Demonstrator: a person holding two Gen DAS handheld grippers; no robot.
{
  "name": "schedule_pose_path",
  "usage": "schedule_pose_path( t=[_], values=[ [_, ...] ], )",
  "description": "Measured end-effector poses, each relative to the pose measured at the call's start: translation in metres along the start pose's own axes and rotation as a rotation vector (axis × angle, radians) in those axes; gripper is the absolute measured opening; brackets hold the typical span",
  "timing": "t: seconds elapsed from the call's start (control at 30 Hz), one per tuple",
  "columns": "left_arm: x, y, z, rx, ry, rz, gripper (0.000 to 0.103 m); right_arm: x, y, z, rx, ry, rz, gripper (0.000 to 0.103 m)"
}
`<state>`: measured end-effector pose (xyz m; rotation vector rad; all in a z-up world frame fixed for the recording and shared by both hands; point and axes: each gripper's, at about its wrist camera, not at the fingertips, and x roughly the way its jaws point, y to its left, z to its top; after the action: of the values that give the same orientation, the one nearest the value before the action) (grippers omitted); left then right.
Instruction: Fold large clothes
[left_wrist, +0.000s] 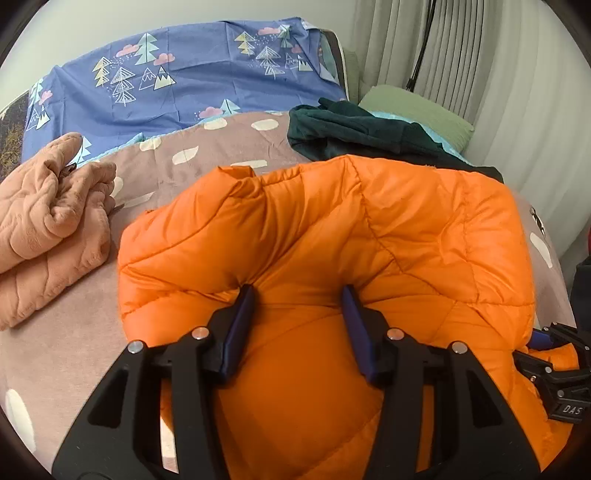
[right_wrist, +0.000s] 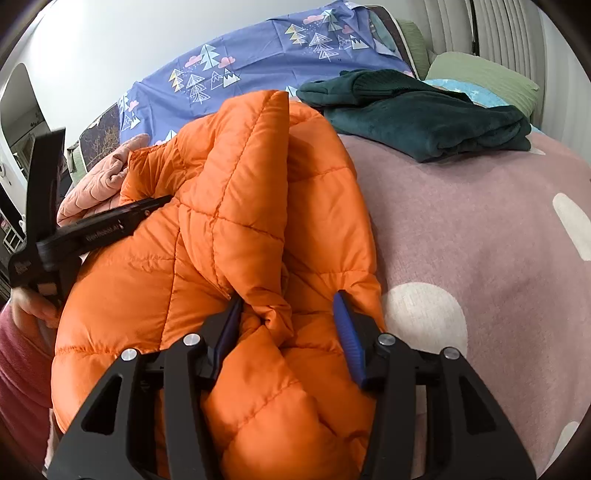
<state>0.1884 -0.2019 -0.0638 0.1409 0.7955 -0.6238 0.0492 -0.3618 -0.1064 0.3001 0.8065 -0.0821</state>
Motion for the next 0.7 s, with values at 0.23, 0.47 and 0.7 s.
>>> schedule_pose_path(
  t=[0.23,0.47,0.7],
  values=[
    [-0.037,0.02,0.025,-0.087,-0.044,-0.071,0.045,-0.001,-0.003,-0.001,0.017,-0.005,0.012,0.049],
    [0.007,0.032,0.006,-0.071,0.009,-0.008,0.042,-0.002,-0.002,-0.003,0.025,-0.021,0.013,0.051],
    [0.003,0.034,0.005,-0.096,0.032,0.004,0.042,-0.003,-0.001,-0.002,0.004,-0.014,0.02,0.052]
  ],
)
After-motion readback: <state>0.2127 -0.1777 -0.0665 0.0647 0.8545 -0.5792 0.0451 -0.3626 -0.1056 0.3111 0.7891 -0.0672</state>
